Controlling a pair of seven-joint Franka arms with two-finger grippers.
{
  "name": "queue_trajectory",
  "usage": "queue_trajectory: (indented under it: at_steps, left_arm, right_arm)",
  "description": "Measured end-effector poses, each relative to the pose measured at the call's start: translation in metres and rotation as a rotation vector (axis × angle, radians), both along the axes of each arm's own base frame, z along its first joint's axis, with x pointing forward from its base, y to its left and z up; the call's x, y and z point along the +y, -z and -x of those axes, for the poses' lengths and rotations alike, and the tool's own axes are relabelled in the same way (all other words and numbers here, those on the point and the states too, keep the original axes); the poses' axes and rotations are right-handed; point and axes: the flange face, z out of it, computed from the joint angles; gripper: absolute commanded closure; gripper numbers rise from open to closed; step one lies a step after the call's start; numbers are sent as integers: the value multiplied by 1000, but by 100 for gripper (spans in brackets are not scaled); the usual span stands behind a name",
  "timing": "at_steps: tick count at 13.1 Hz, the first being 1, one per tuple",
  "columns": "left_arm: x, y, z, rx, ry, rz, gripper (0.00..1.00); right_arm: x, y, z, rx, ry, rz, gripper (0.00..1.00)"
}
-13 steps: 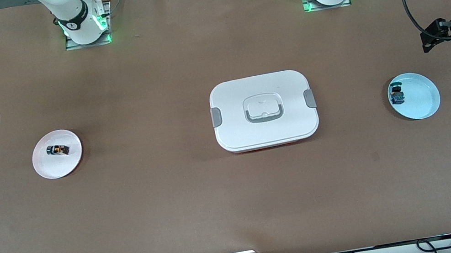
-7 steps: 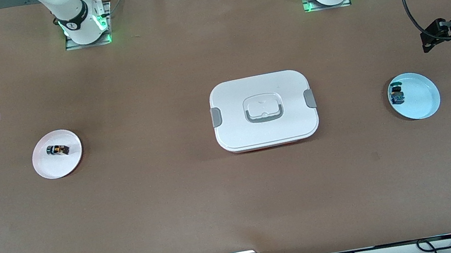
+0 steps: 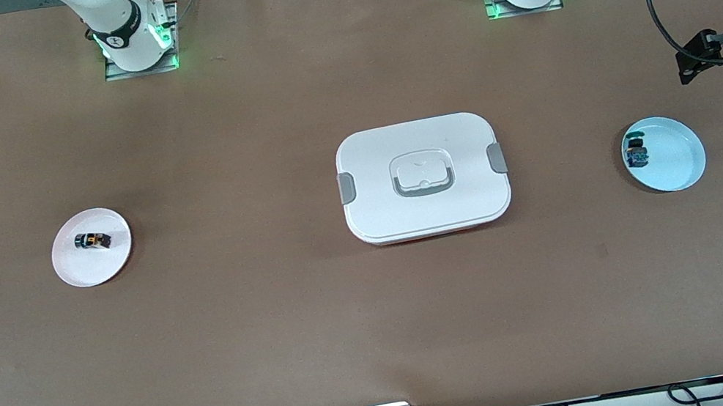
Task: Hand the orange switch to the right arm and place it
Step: 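Open the right gripper and raise it away from the plate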
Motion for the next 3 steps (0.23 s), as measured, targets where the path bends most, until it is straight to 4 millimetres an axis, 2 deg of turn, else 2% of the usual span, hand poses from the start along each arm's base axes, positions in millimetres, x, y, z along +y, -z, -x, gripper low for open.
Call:
queue_trajectory:
  at_steps: [3]
  left_arm:
    - [0, 0, 0, 0, 0, 0, 0]
  right_arm:
    - [-1, -8, -1, -17, 3, 1, 0]
